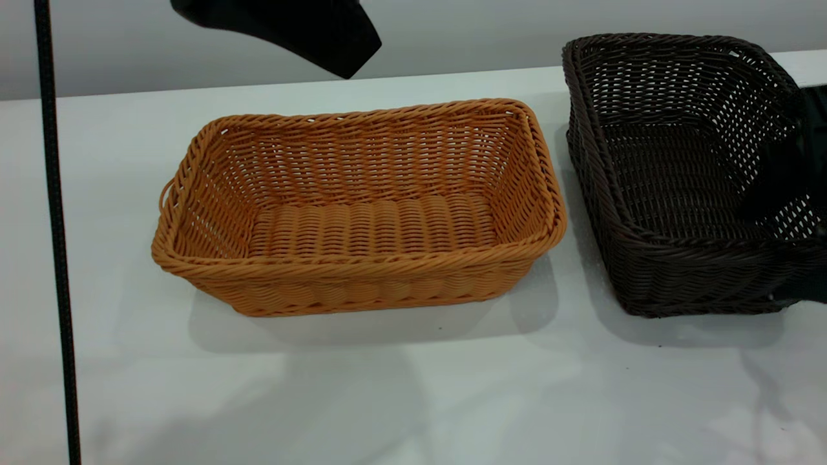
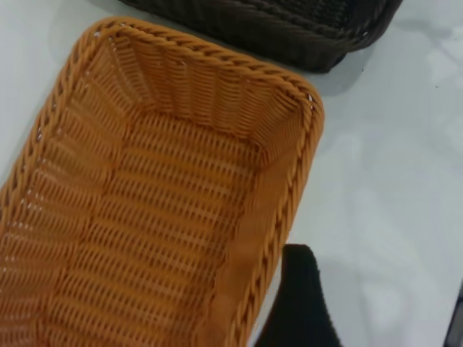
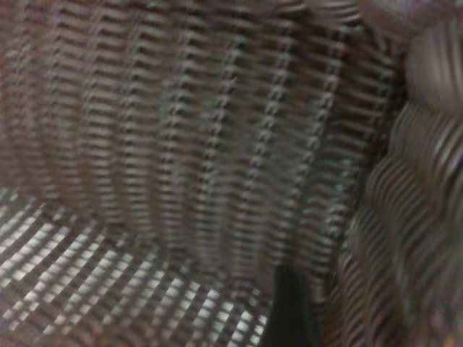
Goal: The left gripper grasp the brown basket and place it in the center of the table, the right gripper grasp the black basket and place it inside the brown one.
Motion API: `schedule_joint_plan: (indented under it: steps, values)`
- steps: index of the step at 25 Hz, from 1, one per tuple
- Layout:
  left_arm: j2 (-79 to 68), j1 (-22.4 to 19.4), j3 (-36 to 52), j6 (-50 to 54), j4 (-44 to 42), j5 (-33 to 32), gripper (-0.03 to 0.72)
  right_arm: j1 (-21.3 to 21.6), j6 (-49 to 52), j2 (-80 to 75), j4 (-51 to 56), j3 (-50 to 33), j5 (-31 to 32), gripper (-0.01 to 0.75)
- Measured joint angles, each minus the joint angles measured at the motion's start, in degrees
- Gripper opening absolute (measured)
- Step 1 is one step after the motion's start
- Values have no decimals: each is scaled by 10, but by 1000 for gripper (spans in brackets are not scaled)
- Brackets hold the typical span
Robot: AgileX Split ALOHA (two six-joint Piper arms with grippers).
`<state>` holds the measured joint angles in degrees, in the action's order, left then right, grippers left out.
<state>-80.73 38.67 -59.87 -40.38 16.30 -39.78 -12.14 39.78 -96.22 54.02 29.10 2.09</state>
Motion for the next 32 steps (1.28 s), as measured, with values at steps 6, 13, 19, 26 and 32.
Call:
schedule_joint_plan:
  steps: [6, 13, 19, 26, 32]
  values:
    - [0, 0, 0, 15, 2, -3, 481, 0, -21, -45, -7, 32, -2, 509]
    - [0, 0, 0, 19, -2, -25, 481, 0, -15, -92, -4, 63, 10, 509]
    - [0, 0, 0, 19, -2, -30, 481, 0, -15, -117, 17, 62, 3, 484]
    - [0, 0, 0, 19, -2, -33, 481, 0, -15, -120, 20, 62, -6, 242]
    - [0, 0, 0, 28, -2, -55, 481, 0, -15, -120, 29, 62, -26, 234]
